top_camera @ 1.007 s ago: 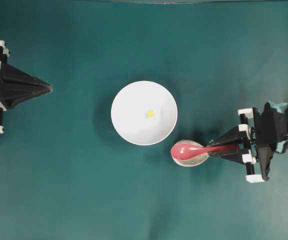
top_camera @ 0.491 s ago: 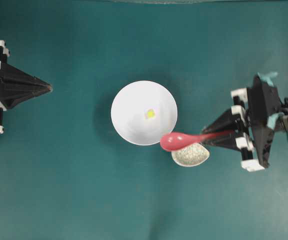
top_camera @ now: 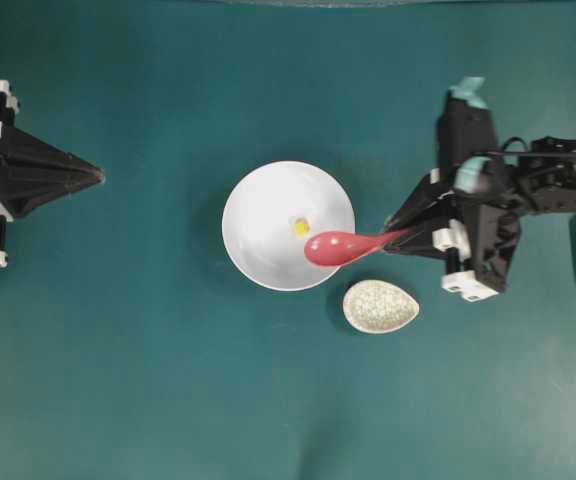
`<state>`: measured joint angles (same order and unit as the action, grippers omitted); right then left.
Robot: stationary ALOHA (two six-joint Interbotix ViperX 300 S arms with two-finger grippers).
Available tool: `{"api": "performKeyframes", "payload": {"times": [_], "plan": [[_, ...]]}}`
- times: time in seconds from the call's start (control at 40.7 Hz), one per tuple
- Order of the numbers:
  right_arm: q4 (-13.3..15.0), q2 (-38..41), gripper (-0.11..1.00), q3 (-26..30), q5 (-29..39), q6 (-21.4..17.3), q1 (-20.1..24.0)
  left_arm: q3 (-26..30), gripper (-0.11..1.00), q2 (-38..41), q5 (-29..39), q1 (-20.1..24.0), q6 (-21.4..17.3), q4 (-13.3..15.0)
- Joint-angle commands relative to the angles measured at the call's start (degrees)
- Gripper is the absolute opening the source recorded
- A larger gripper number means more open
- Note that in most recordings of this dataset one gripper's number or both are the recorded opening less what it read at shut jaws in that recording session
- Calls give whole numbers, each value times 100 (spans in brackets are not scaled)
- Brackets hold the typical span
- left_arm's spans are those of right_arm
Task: Scoop the yellow hexagonal prism block from the bowl with a spoon using the right arm.
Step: 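Lift the spoon and carry it over the white bowl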
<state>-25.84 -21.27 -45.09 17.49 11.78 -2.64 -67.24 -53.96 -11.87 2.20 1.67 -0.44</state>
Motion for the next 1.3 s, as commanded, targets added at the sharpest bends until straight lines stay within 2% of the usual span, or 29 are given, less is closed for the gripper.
{"api": "performKeyframes", "payload": {"times": [0.0, 0.368, 0.516, 0.688, 0.958, 1.105, 1.277], "plan": [[9, 132, 24, 325, 290, -18, -123, 123, 0, 44, -44, 18, 18, -9], [9, 642, 24, 1107, 1521, -44, -598, 123, 0, 35, 167, 18, -44, -9], [35, 888, 24, 1371, 1907, -272, -703, 105, 0, 35, 246, 18, -44, -18], [352, 1134, 24, 1644, 2268, -668, -721, 105, 0, -26, 281, 18, -114, -26], [1028, 1441, 24, 1951, 2531, -1573, -721, 114, 0, -53, 729, 18, -70, -35], [1187, 1635, 24, 2065, 2892, -1802, -721, 114, 0, -62, 650, 18, -88, -35], [1187, 1872, 24, 2382, 3349, -1854, -721, 114, 0, -44, 545, 18, -97, -35]]}}
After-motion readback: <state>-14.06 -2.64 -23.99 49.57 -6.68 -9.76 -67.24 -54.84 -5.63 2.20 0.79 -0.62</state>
